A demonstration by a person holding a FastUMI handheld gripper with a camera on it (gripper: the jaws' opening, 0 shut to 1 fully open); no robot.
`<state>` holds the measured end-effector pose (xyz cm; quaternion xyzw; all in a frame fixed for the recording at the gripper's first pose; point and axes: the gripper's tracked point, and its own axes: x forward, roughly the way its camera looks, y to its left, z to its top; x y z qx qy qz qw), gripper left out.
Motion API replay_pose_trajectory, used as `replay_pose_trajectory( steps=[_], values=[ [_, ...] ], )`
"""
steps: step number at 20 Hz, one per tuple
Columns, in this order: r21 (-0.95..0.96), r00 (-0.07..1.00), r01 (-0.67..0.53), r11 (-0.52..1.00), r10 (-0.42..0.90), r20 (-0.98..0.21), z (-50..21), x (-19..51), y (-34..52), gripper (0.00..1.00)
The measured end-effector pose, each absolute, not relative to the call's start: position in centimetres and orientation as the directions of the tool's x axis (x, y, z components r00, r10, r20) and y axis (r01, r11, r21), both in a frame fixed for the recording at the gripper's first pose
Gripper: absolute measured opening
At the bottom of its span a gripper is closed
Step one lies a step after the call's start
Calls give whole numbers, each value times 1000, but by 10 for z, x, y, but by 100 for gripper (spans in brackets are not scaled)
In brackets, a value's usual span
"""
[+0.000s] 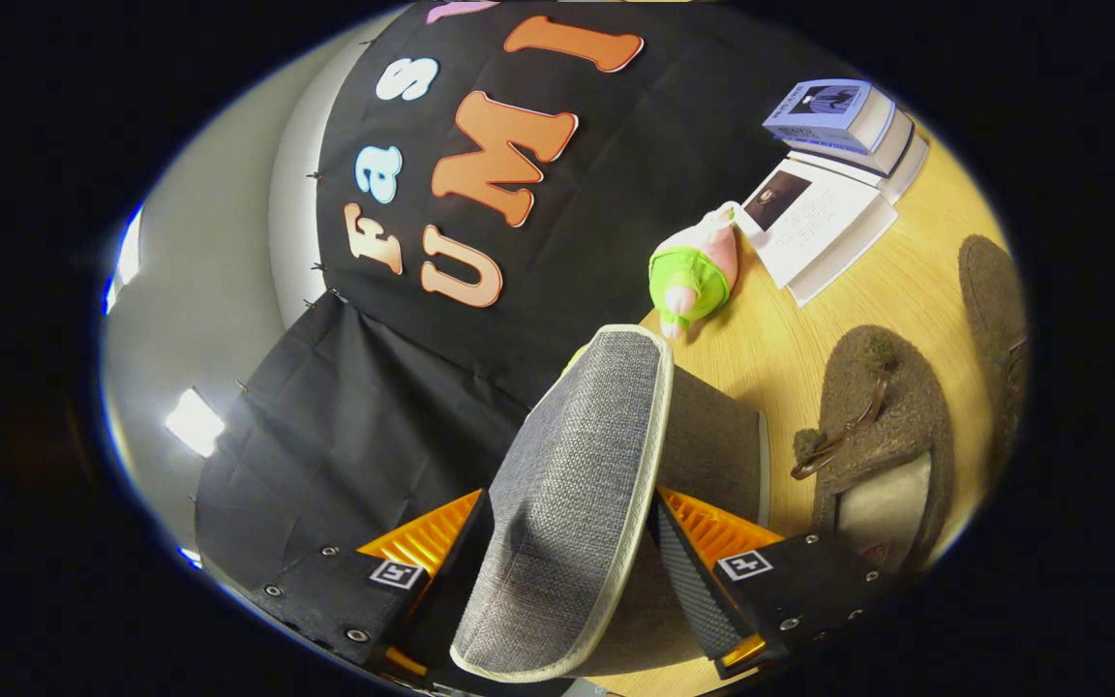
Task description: Open the storage box then place both shoes into the box .Put the left shoe in first, then the right shoe, with the right side of both shoes facing outward in a uniform manner.
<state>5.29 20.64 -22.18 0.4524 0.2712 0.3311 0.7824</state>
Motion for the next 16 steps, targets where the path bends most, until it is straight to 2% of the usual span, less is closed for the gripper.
replay_pose_trajectory(
  steps=[1, 7, 8, 9, 10, 12, 16],
  values=[
    [888, 636, -269, 372, 761, -127, -222, 54, 207, 92],
    [895, 681, -274, 352, 728, -78, -210, 56, 189, 59],
    [894, 698, -272, 354, 713, -70, -206, 59, 186, 42],
    [896, 710, -270, 352, 702, -62, -202, 58, 183, 34],
    [895, 714, -269, 355, 697, -62, -197, 57, 185, 17],
    [878, 722, -291, 379, 689, -59, -184, 52, 186, 12],
    [842, 734, -344, 416, 679, -36, -148, 45, 199, 11]
  ],
)
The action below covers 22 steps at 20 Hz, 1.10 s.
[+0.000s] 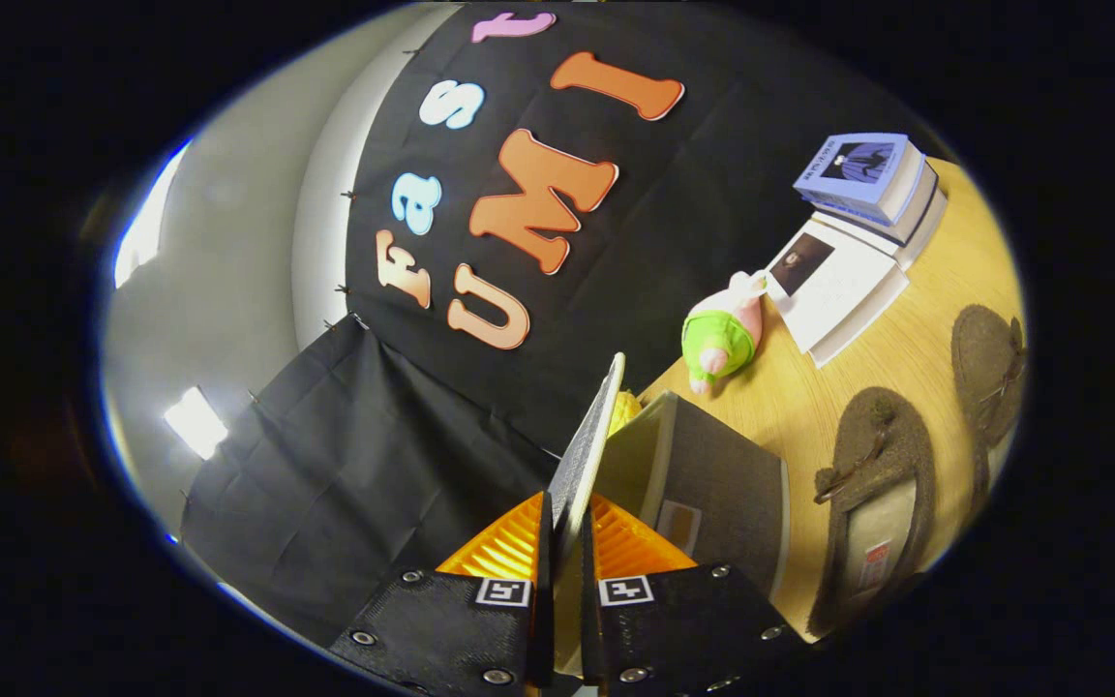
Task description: Open the storage box then place both shoes into the box .Put the left shoe in first, then the right shoe, with the right side of both shoes facing outward in a uniform manner.
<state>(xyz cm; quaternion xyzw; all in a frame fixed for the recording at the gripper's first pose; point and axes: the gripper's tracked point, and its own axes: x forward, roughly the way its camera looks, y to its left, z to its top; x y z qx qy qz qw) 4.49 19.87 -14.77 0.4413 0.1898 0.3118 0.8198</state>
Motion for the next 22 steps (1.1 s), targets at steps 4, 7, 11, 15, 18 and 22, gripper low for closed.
replay_pose_trajectory(
  steps=[4, 7, 11, 15, 18, 22],
  values=[
    [808, 740, -387, 444, 672, -14, -113, 40, 218, 11],
    [788, 736, -411, 458, 676, -9, -91, 37, 240, 11],
    [767, 720, -459, 448, 693, 26, -55, 29, 277, 11],
    [752, 696, -495, 435, 716, 44, -34, 25, 319, 11],
    [733, 678, -523, 434, 733, 50, -27, 23, 349, 16],
    [705, 638, -566, 428, 769, 45, -22, 18, 389, 23]
  ],
)
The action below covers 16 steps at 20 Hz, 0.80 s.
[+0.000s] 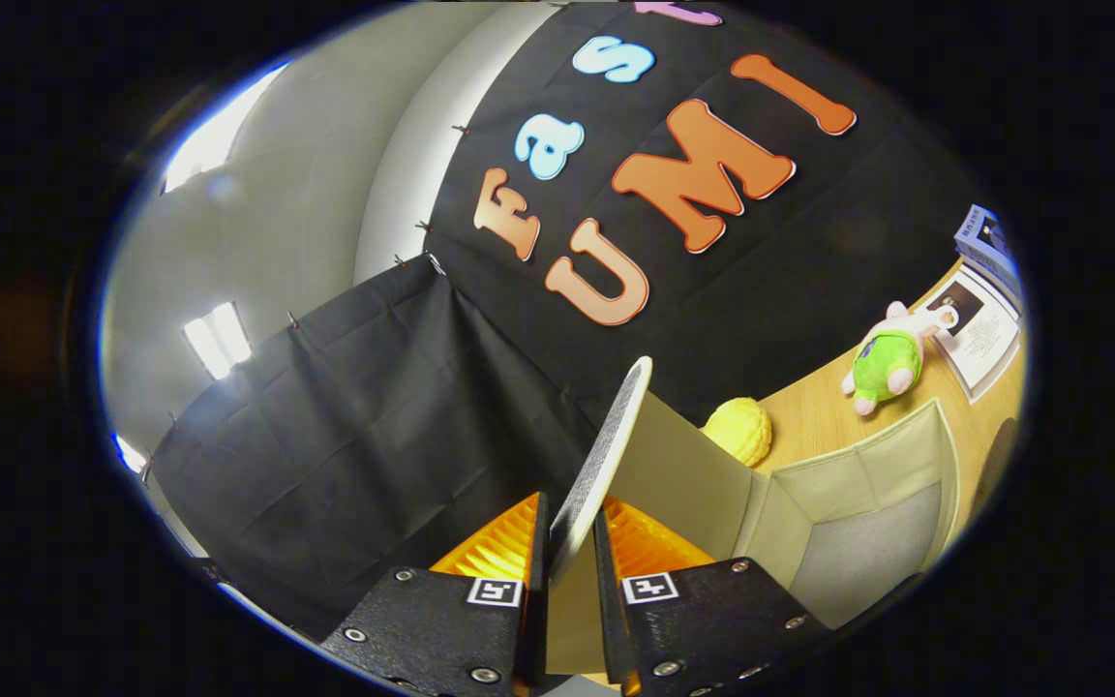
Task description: Open the storage box then place both shoes into the box .Put the left shoe in first, then the right shoe, with the right side of both shoes facing outward in a uniform manner.
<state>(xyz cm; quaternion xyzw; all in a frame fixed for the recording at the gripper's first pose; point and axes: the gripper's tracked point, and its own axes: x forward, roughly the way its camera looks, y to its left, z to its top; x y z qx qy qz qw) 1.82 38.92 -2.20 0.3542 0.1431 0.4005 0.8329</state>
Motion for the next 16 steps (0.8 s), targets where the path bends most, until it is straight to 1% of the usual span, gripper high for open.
replay_pose_trajectory(
  steps=[1, 2, 4, 6, 7, 8, 11, 16],
  values=[
    [702, 611, -584, 408, 790, 48, -19, 13, 403, 27],
    [695, 581, -606, 387, 812, 54, -14, 5, 417, 39],
    [663, 541, -647, 377, 840, 49, -9, -4, 437, 66],
    [616, 527, -675, 408, 850, 15, -12, -9, 450, 90],
    [593, 531, -684, 425, 847, 4, -16, -12, 452, 96],
    [577, 537, -689, 439, 843, 0, -17, -13, 452, 98],
    [561, 563, -681, 471, 826, -11, -22, -8, 440, 98],
    [537, 652, -626, 566, 757, -39, -36, 8, 391, 98]
  ],
)
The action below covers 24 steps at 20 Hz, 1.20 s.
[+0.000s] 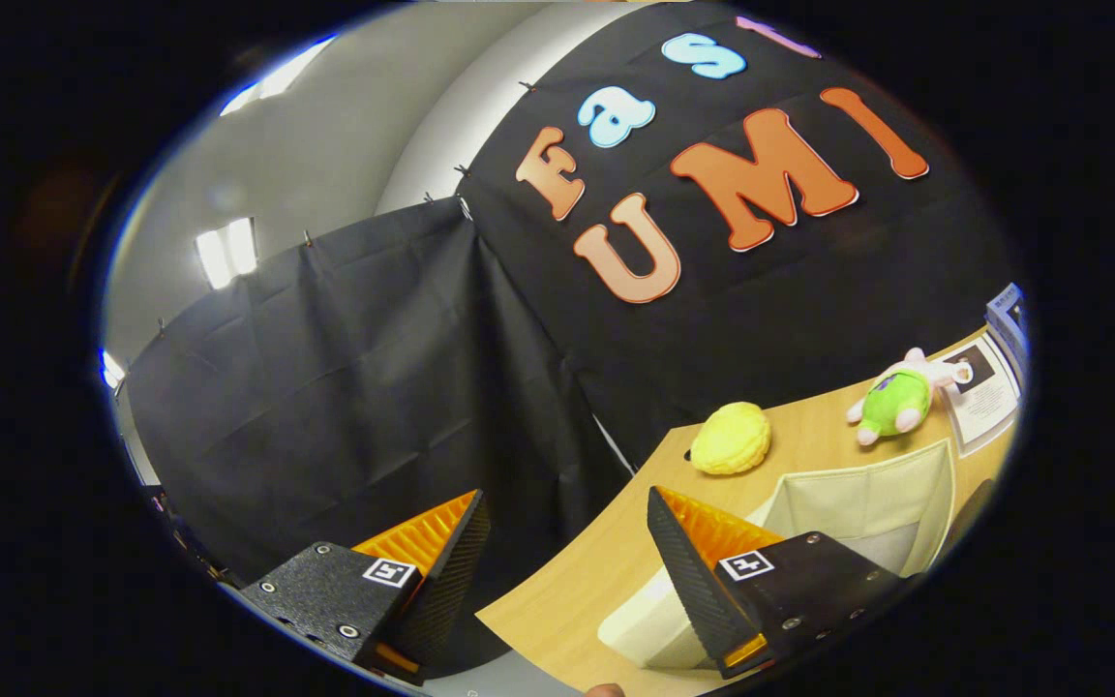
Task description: Open the storage box then place both shoes into the box .Put the left shoe in first, then the right shoe, with the right side of both shoes facing outward in a uniform manner.
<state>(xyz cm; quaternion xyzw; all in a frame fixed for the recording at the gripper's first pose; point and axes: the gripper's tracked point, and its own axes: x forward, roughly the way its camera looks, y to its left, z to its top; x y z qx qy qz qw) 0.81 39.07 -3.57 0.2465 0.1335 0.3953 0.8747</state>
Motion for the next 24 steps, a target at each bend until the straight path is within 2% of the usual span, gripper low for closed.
replay_pose_trajectory(
  steps=[10, 17, 24],
  values=[
    [439, 853, -394, 807, 499, -151, -99, 40, 233, 98],
    [353, 918, -201, 914, 301, -256, -160, 43, 141, 98],
    [265, 929, -50, 963, 143, -342, -217, 42, 84, 98]
  ],
)
